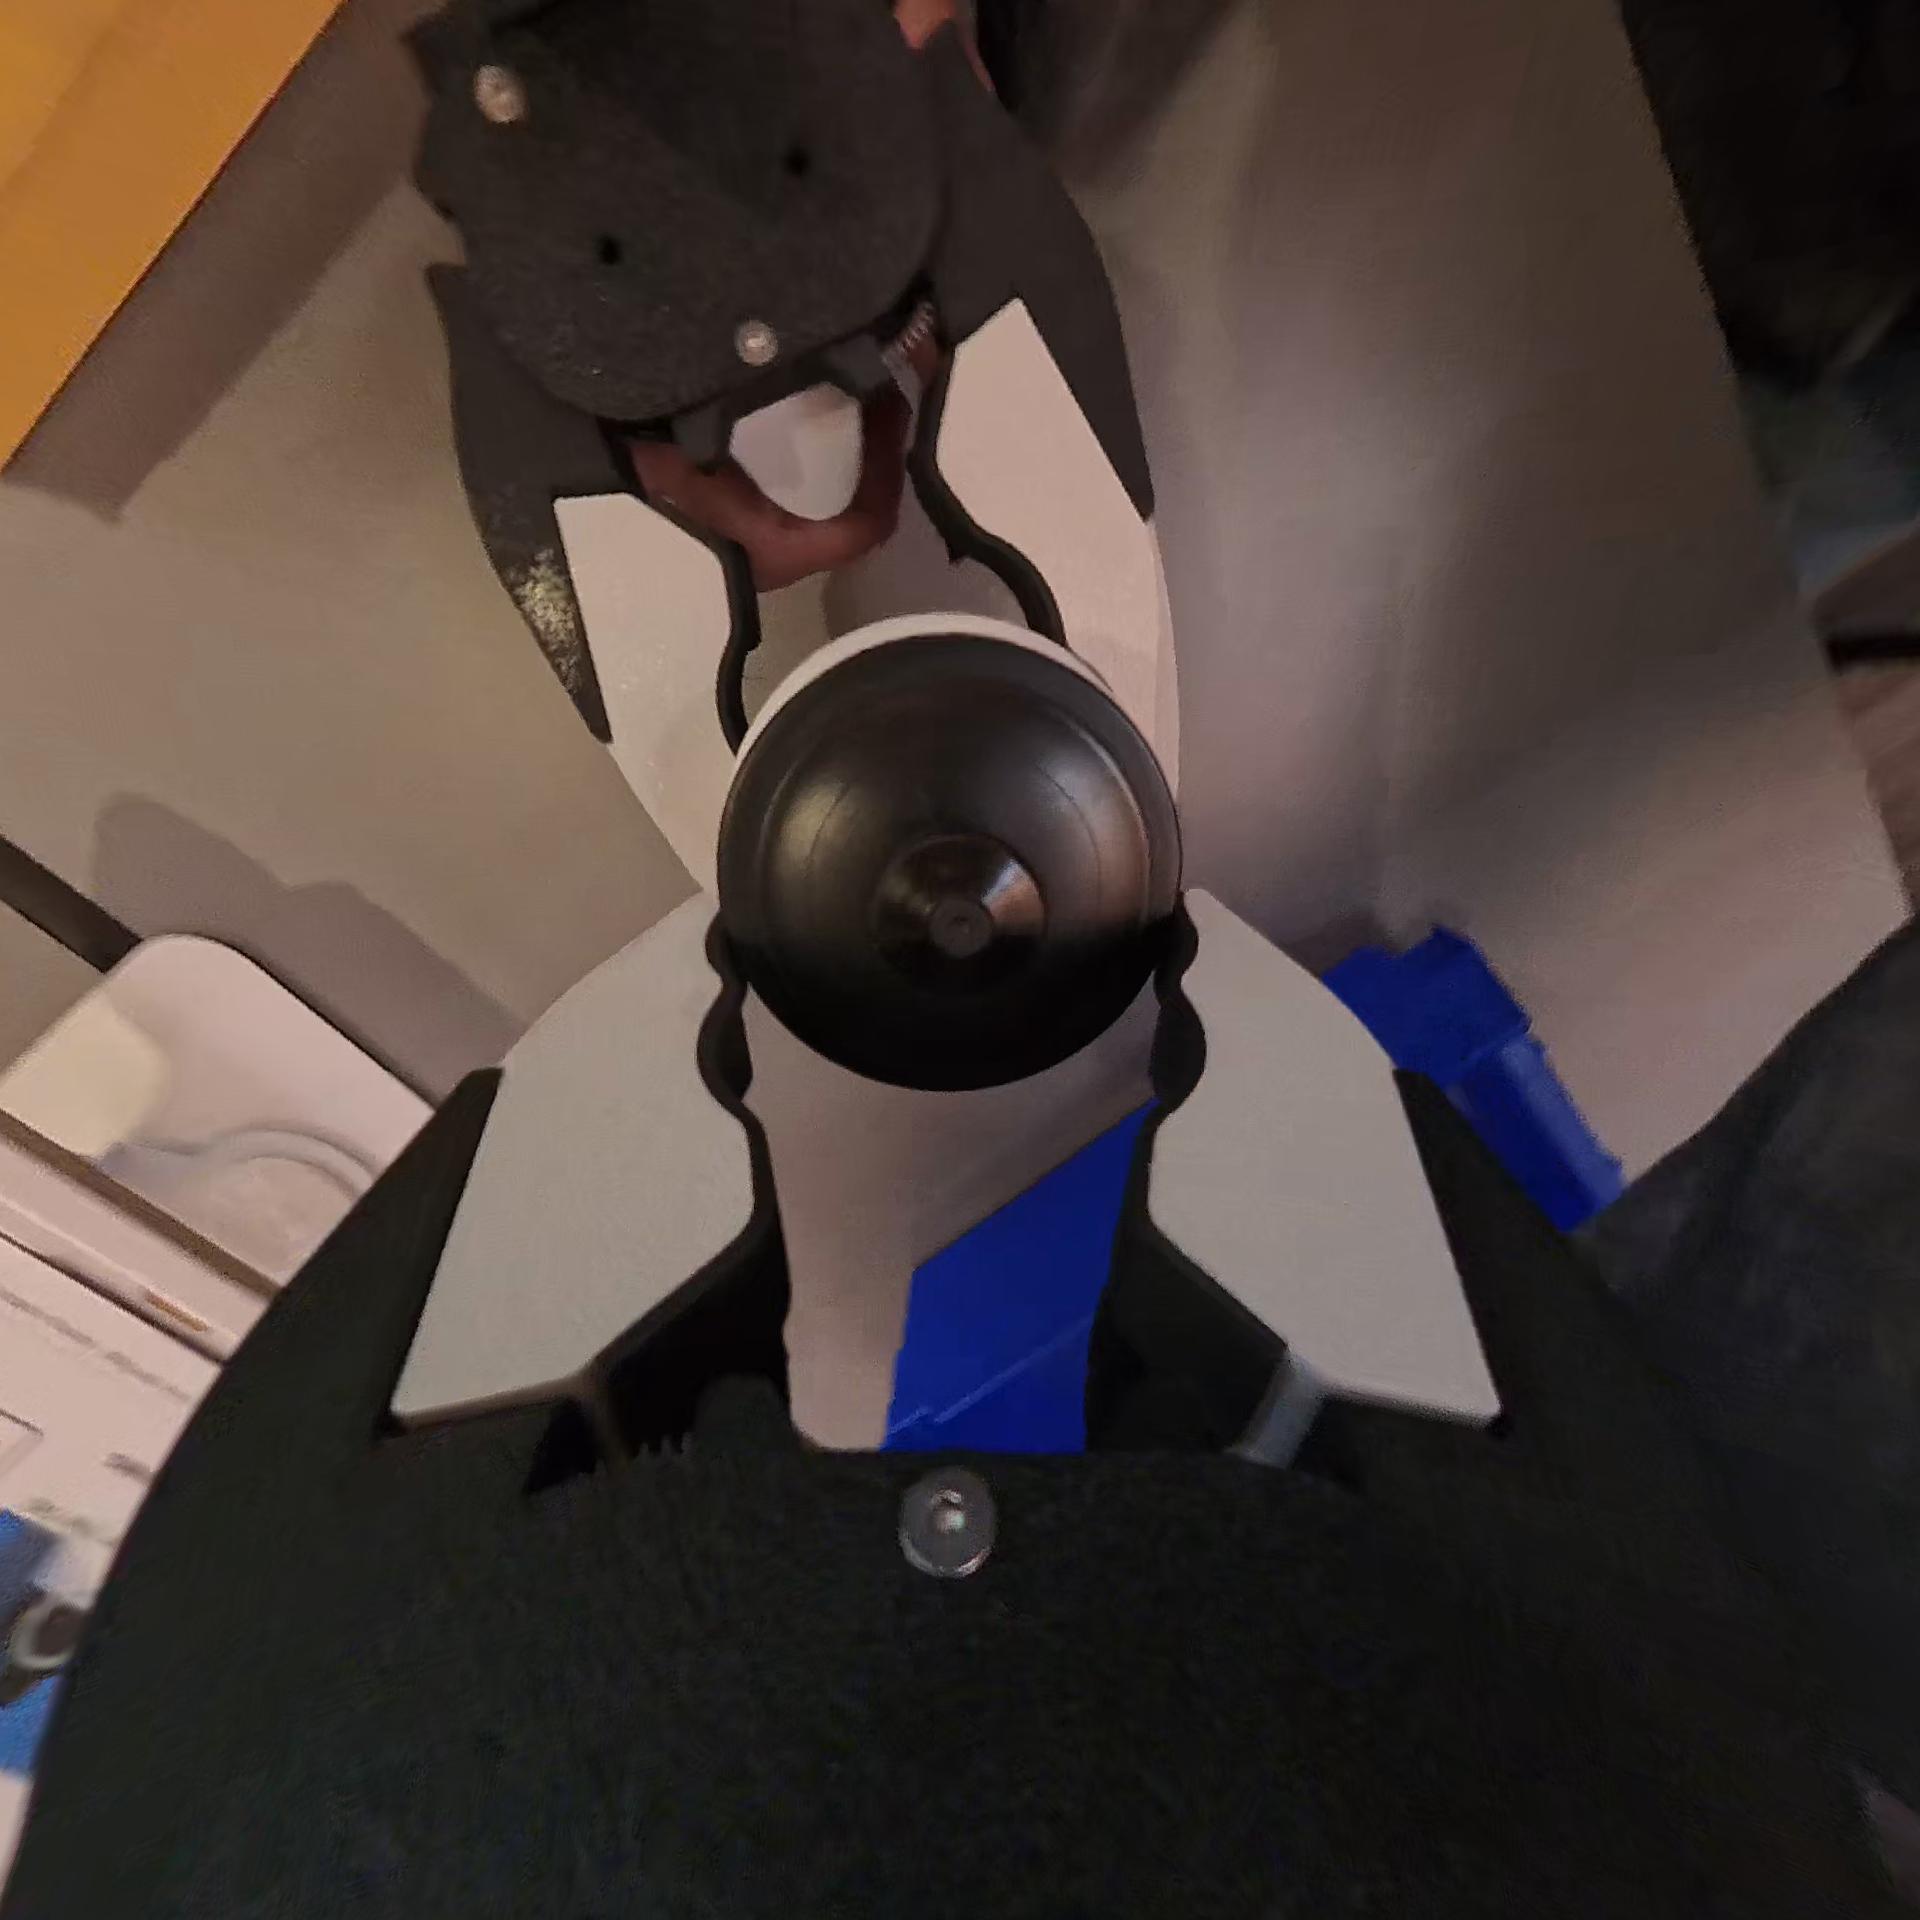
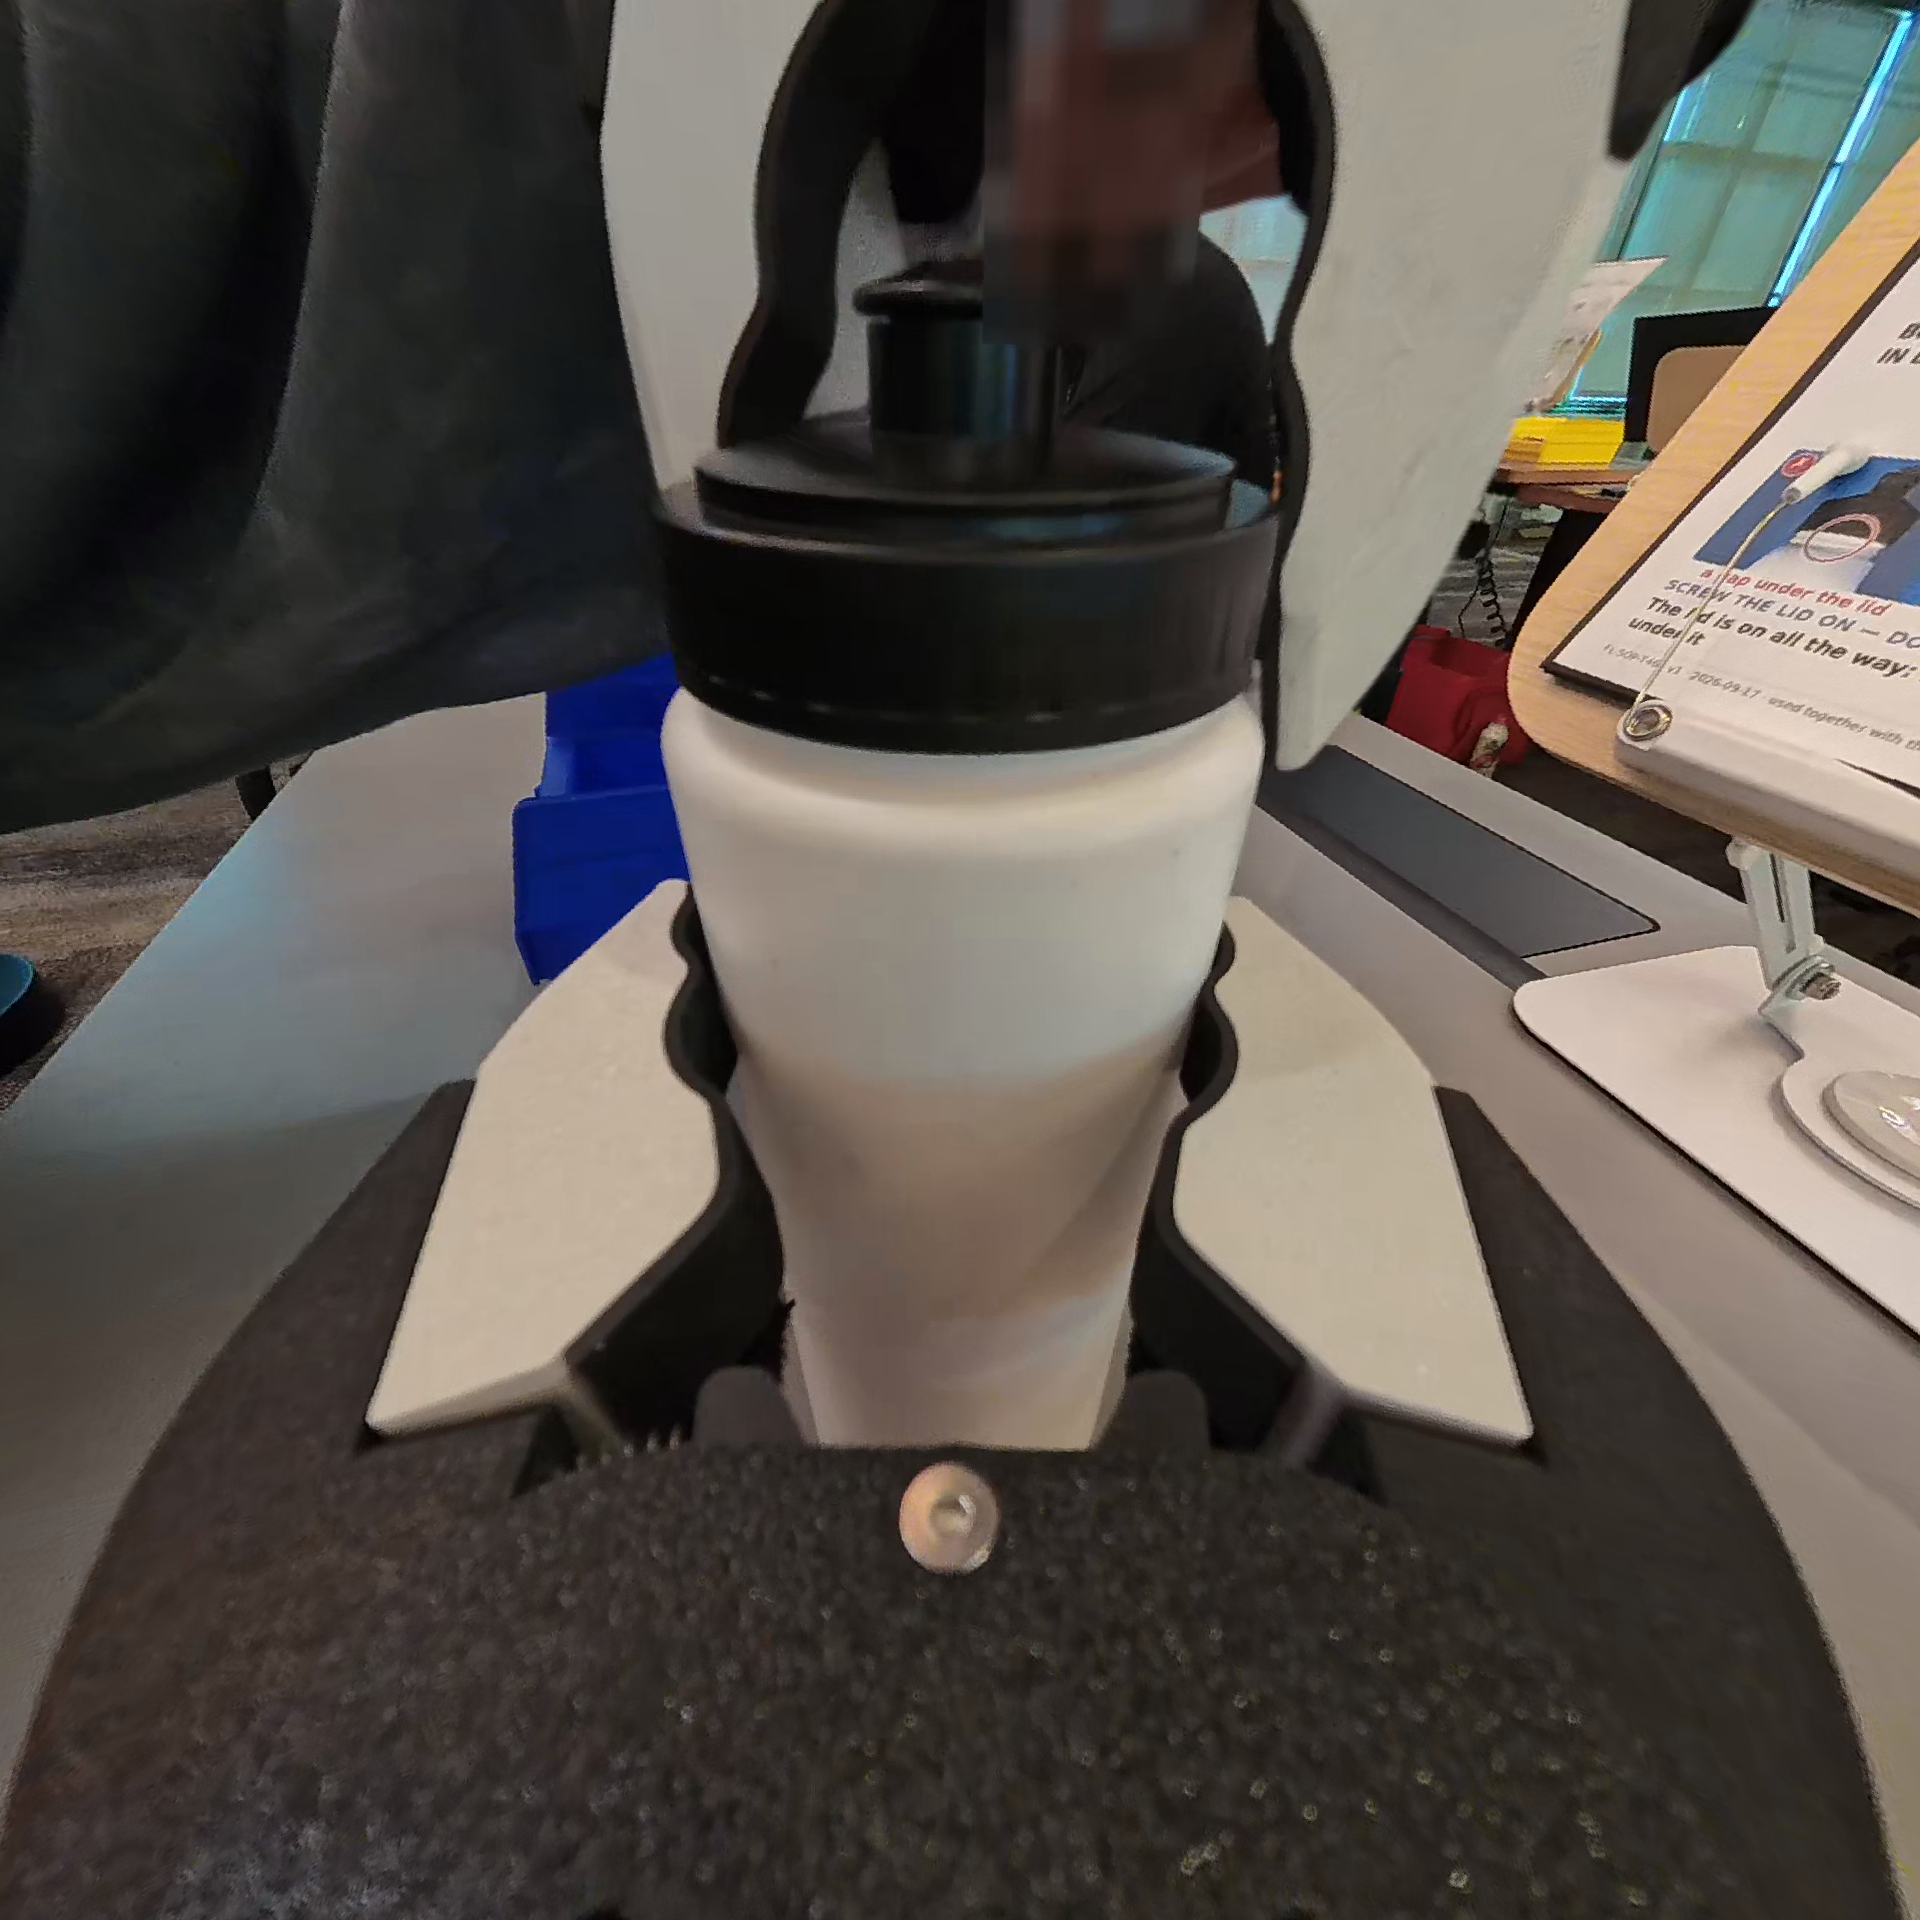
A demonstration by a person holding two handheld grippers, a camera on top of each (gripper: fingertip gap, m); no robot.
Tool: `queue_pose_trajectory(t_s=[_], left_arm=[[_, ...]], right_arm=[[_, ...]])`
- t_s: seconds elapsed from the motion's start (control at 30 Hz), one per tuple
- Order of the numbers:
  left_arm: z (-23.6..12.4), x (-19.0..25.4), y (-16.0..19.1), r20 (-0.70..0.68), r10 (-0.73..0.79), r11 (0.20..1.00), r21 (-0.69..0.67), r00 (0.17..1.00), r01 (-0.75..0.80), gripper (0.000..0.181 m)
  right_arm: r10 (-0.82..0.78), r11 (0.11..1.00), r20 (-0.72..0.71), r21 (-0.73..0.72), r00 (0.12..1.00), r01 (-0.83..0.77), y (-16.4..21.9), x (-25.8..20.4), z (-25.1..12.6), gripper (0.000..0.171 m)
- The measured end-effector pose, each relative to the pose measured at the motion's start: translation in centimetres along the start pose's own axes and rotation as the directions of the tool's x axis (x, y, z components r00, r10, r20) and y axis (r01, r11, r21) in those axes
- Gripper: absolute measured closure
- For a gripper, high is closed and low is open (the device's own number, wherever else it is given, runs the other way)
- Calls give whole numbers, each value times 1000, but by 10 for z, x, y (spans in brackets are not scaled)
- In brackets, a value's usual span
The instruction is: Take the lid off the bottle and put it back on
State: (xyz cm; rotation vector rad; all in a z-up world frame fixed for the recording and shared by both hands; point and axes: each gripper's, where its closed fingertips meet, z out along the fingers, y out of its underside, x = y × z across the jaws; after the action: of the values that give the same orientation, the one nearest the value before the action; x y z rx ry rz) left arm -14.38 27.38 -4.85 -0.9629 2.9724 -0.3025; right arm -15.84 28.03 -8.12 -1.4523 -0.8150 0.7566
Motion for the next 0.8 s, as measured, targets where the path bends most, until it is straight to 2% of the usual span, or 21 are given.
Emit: queue_pose_trajectory(t_s=[0.1,0.23,0.27,0.33,0.43,0.5,0.57,0.63,0.67,0.73,0.8], left_arm=[[-1,-2,1,-15,61,997,-41,998,-62,105],[-1,-4,3,40,16,998,-61,999,-14,105],[-2,-4,6,73,-26,997,-77,997,31,105],[-8,-10,11,165,-111,986,-108,980,130,94],[-22,-10,10,235,-291,950,-41,927,309,86],[-32,-9,6,284,-431,898,40,856,439,76],[-41,-9,-3,317,-601,797,160,734,583,72],[-45,-6,-19,276,-753,658,287,598,696,68],[-46,-6,-21,269,-819,572,335,506,749,68],[-42,-4,-20,240,-931,353,401,275,845,81],[-31,2,-30,103,-989,144,437,109,888,84]], right_arm=[[1,1000,-3,-7,1000,-1,0,1,0,84],[10,1000,-7,-9,1000,-10,0,1,0,84],[10,1000,-11,-5,1000,-10,0,2,0,84],[11,1000,-13,-4,1000,-11,0,2,0,84],[7,1000,-15,-11,1000,-7,0,3,0,84],[8,1000,-15,-4,1000,-8,0,3,0,84],[12,1000,-21,6,1000,-12,0,3,1,84],[12,1000,-27,9,1000,-12,0,4,1,84],[12,1000,-32,9,999,-11,0,4,1,84],[13,1000,-36,10,999,-12,0,4,2,84],[12,1000,-35,10,999,-11,-1,4,1,84]])
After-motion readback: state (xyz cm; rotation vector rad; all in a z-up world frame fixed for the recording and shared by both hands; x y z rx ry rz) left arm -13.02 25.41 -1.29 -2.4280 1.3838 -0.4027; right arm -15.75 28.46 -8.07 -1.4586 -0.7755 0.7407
